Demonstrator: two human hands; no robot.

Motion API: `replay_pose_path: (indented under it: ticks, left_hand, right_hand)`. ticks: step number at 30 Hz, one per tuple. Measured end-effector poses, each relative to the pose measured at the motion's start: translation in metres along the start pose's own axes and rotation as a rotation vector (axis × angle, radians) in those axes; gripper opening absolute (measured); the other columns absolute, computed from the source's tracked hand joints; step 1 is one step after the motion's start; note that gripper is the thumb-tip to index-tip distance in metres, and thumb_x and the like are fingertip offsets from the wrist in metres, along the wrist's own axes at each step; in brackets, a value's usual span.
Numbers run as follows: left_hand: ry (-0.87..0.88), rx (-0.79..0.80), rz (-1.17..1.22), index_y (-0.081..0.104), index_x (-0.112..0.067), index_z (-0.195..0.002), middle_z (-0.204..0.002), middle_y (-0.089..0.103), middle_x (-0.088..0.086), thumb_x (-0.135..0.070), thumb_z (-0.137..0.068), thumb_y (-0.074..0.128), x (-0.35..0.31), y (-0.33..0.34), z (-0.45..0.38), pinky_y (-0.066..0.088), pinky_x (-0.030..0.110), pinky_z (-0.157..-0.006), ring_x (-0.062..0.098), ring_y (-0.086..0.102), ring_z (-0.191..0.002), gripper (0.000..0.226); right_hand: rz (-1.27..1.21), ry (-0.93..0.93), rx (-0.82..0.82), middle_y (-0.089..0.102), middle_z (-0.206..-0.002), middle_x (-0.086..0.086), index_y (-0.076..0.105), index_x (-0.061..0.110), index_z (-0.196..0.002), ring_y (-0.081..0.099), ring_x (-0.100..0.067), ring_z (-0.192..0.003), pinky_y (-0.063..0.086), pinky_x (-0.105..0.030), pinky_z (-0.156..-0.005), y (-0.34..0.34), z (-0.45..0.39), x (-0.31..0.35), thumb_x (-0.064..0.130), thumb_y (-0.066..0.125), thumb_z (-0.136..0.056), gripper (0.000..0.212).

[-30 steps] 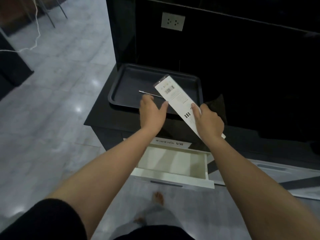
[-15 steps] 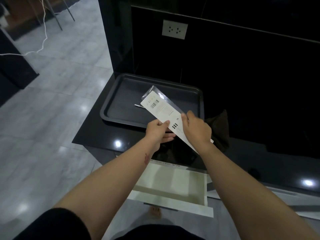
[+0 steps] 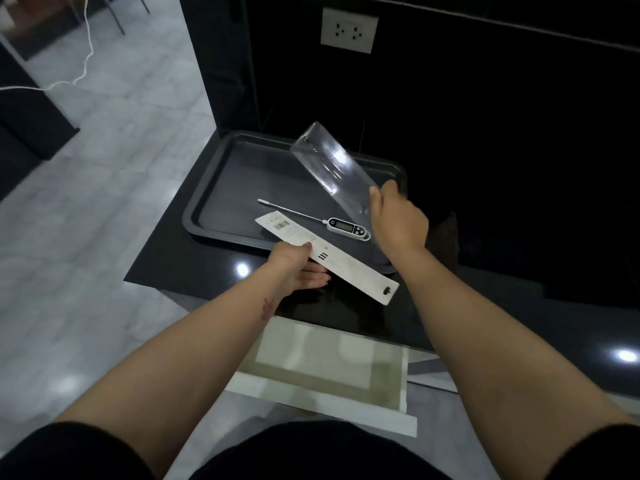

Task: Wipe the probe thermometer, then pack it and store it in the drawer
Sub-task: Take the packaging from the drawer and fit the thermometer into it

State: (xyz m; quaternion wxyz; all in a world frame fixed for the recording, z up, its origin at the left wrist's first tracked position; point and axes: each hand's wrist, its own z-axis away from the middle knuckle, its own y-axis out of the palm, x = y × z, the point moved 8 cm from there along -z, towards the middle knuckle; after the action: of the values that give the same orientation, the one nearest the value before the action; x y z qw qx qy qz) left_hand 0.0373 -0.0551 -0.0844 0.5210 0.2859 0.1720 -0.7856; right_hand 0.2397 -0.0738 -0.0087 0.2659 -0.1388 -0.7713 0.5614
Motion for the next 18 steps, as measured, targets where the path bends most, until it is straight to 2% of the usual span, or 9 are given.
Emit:
replay_pose_path:
  ticks: [4,7,10,12,14,16,18]
  left_hand:
    - [0.023,-0.044,-0.043,0.047,0.0,-0.106,-0.078,0.061,0.019,-0.04,-0.104,0.039,-0.013,-0.004,-0.001,0.06,0.037,-0.053,0.032,0.067,-0.062,0.041]
    - [0.117,-0.054,0.064,0.048,-0.006,-0.117,-0.098,0.066,0.015,-0.056,-0.098,0.042,-0.031,-0.003,-0.01,0.062,0.038,-0.065,0.03,0.07,-0.073,0.054]
    - [0.125,-0.022,0.216,0.052,-0.005,-0.128,-0.109,0.064,0.009,-0.042,-0.1,0.048,-0.038,-0.002,-0.023,0.059,0.038,-0.082,0.027,0.068,-0.094,0.047]
    - [0.122,0.017,0.337,0.052,-0.001,-0.13,-0.108,0.067,0.011,-0.021,-0.104,0.043,-0.039,-0.001,-0.028,0.06,0.035,-0.076,0.027,0.067,-0.093,0.034]
    - [0.111,0.016,0.356,0.054,-0.002,-0.122,-0.108,0.07,0.013,-0.013,-0.104,0.037,-0.038,-0.006,-0.03,0.06,0.033,-0.066,0.025,0.07,-0.086,0.026]
    - [0.092,0.0,0.364,0.054,-0.005,-0.115,-0.104,0.07,0.013,-0.014,-0.105,0.038,-0.037,-0.014,-0.035,0.06,0.037,-0.071,0.025,0.07,-0.08,0.021]
    - [0.077,0.009,0.38,0.055,-0.006,-0.115,-0.1,0.07,0.013,-0.014,-0.104,0.041,-0.038,-0.02,-0.041,0.058,0.043,-0.082,0.028,0.07,-0.082,0.02]
  right_hand:
    - [-0.074,-0.063,0.133,0.067,-0.081,-0.009,0.046,0.013,-0.105,0.064,-0.034,-0.072,0.036,-0.033,-0.057,0.018,0.001,0.012,0.044,0.03,-0.105,0.035]
    - [-0.184,-0.081,0.288,0.063,-0.078,-0.002,0.045,0.019,-0.097,0.059,-0.026,-0.069,0.038,-0.033,-0.057,0.032,0.003,0.022,0.047,0.034,-0.103,0.031]
    - [-0.298,-0.09,0.426,0.061,-0.074,0.002,0.049,0.022,-0.09,0.058,-0.021,-0.07,0.038,-0.032,-0.056,0.043,0.008,0.032,0.048,0.04,-0.1,0.03]
    - [-0.236,-0.155,0.46,0.061,-0.075,0.003,0.05,0.024,-0.09,0.057,-0.021,-0.071,0.036,-0.033,-0.056,0.048,0.011,0.037,0.047,0.037,-0.102,0.029]
    - [-0.126,-0.165,0.367,0.061,-0.084,0.001,0.052,0.022,-0.101,0.055,-0.022,-0.074,0.034,-0.032,-0.058,0.045,0.006,0.032,0.042,0.033,-0.104,0.028]
    - [-0.09,-0.13,0.313,0.061,-0.098,-0.003,0.051,0.019,-0.114,0.057,-0.022,-0.087,0.04,-0.032,-0.065,0.045,-0.001,0.02,0.036,0.041,-0.102,0.023]
    - [-0.02,-0.156,0.44,0.058,-0.119,-0.005,0.051,0.022,-0.126,0.054,-0.025,-0.112,0.046,-0.038,-0.085,0.059,-0.003,0.014,0.036,0.052,-0.097,0.033]
